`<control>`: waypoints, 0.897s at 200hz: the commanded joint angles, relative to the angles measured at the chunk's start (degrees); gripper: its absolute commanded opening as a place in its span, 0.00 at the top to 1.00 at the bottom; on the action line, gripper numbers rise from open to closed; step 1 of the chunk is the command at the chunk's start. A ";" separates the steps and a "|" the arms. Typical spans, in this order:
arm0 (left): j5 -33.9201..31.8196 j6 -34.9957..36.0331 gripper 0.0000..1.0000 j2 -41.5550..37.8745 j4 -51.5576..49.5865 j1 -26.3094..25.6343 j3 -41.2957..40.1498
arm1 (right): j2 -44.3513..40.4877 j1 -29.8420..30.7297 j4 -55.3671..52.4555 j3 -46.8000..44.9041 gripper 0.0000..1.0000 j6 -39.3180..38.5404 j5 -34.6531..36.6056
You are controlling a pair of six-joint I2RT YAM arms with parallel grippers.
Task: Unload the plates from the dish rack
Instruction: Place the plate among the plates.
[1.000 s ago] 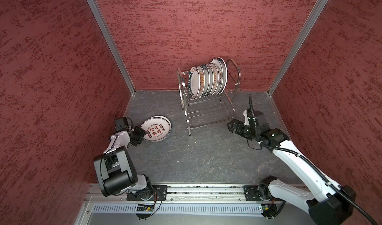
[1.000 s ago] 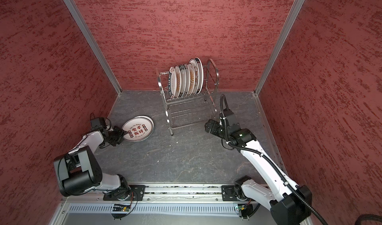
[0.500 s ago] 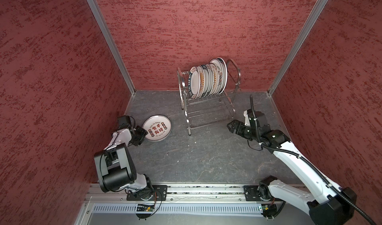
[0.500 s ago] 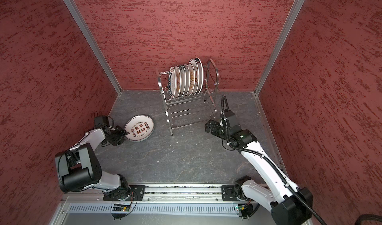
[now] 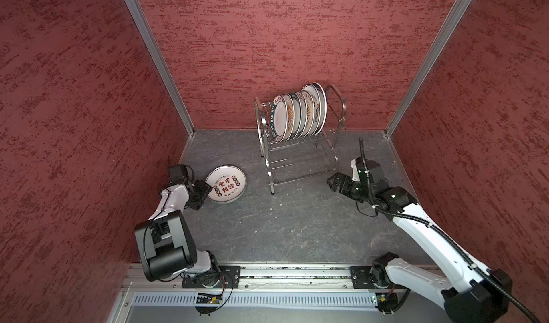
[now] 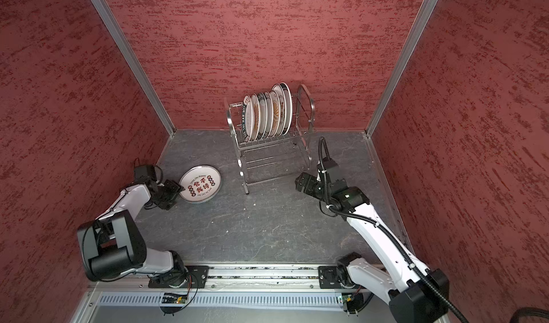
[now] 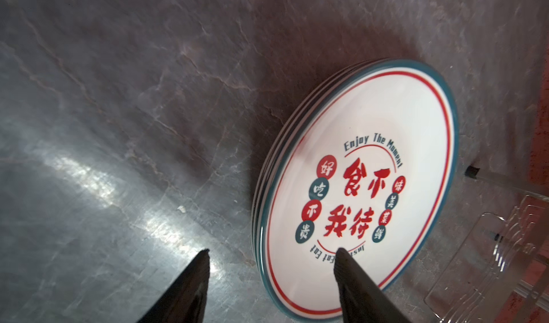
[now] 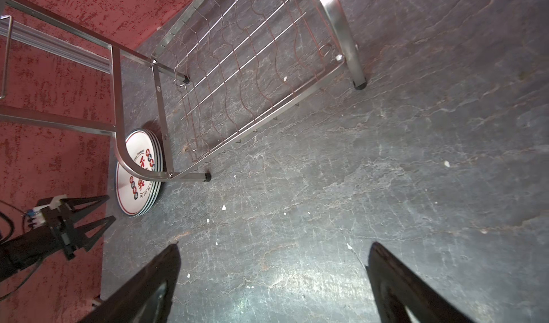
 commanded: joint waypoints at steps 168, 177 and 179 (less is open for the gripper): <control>2.09 -2.76 0.01 -20.29 -10.07 -9.18 -0.62 | 25.74 -3.05 -3.77 56.08 0.01 -26.30 3.47; 0.79 -3.77 0.01 -21.12 -9.58 -11.07 -1.14 | 26.90 -3.05 -3.96 57.41 0.01 -26.33 2.58; 0.59 -3.86 0.01 -21.20 -9.35 -11.47 -1.29 | 27.12 -3.04 -3.98 57.72 0.01 -26.33 2.38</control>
